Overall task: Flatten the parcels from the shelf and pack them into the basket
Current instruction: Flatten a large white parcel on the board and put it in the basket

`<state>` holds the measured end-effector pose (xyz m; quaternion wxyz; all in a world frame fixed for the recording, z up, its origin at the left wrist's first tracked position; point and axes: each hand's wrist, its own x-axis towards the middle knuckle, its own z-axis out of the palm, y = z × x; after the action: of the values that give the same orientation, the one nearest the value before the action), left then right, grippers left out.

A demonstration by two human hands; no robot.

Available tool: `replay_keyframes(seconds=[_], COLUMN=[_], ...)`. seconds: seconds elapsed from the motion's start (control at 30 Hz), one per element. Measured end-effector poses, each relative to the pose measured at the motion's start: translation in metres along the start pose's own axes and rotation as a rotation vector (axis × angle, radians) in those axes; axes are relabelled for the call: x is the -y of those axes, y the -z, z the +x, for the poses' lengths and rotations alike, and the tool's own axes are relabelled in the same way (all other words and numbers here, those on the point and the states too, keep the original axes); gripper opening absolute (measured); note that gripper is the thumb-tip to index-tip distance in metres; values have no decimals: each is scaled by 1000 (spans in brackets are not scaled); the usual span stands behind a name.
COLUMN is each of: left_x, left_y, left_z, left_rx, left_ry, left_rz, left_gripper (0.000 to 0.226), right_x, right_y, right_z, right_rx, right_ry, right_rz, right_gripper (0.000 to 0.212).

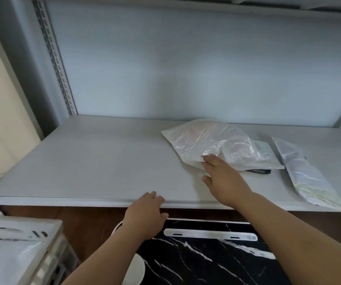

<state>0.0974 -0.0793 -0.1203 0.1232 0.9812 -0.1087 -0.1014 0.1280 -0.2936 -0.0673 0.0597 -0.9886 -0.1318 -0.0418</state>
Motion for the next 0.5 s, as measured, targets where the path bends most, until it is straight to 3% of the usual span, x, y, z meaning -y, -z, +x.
replay_keyframes(seconds=[0.07,0.2,0.3,0.43,0.5], left_x=[3,6,10,20,23], left_y=[4,21,41,64,68], left_z=[-1,-25,-53,-96,-115], left_rx=[19,-133,-298,-348,-388], left_ry=[39,165,263,400,443], left_rz=[-102,-336,-554,-891,-1038], left_gripper=[59,83,105,133,137], right_x=[12,38,56,69,73], right_y=[16,66,104,147,164], right_z=[0,-17,-40,-71,-86], right_rx=[-63,-209,-536,-667,-735], right_ry=[41,99,142,32,-18], right_rz=[77,101,296,634,734], right_gripper=[51,45,29,21,28])
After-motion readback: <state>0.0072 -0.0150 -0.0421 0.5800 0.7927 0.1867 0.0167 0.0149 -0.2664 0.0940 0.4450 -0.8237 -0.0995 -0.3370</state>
